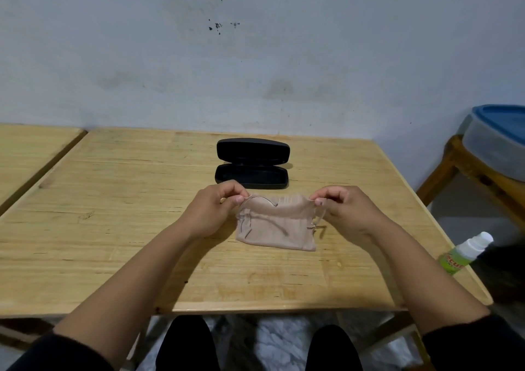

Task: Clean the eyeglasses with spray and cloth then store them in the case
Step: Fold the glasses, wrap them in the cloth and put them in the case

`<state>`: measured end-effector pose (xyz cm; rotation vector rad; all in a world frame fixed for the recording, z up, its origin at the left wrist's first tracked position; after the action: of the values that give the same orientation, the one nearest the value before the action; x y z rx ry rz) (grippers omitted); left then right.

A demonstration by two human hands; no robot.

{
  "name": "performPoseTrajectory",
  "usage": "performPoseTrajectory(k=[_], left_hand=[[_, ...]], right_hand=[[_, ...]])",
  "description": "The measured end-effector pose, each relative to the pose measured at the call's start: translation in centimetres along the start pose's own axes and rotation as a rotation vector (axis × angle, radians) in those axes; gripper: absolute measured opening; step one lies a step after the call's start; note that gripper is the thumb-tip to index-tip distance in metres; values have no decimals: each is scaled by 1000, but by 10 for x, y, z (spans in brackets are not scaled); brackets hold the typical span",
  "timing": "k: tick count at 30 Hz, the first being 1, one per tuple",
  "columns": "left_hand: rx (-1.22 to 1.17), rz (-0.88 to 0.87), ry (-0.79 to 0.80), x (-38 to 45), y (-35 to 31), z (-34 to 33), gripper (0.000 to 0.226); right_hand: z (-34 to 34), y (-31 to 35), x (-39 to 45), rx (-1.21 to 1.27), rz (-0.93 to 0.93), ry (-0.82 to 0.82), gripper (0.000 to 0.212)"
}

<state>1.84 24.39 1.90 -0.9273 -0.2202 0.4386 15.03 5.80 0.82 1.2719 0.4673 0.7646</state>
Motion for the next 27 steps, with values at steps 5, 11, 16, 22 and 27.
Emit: performPoseTrajectory(k=[5,11,16,22,27], left_hand=[[73,-41,116,-10,3,-13,28],[30,-7,68,-18,8,-7,25],[-51,47,-195,-38,15,18,11],[13,-28,-188,-64,5,8,11],[151,-70,-177,-61,-4,-3,28]], right_hand=[[-12,3,-9,-185,-10,183,29],[-7,-10,-12,-198,-48,94,43],[23,5,-44,-228,-28,-293,21],[2,1,-80,-245,-7,-258,6],[-9,4,-79,-346,22,-198,17]])
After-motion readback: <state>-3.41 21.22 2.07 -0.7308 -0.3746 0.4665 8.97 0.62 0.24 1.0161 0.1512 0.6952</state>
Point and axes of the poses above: each hand's wrist, its own x-axis towards the middle knuckle, its own z-axis out of the back of the hand, y = z × x, the point moved 10 cm from there along x, towards the middle knuckle, and after that the axes turned 11 degrees about z, right-handed, at the moved point
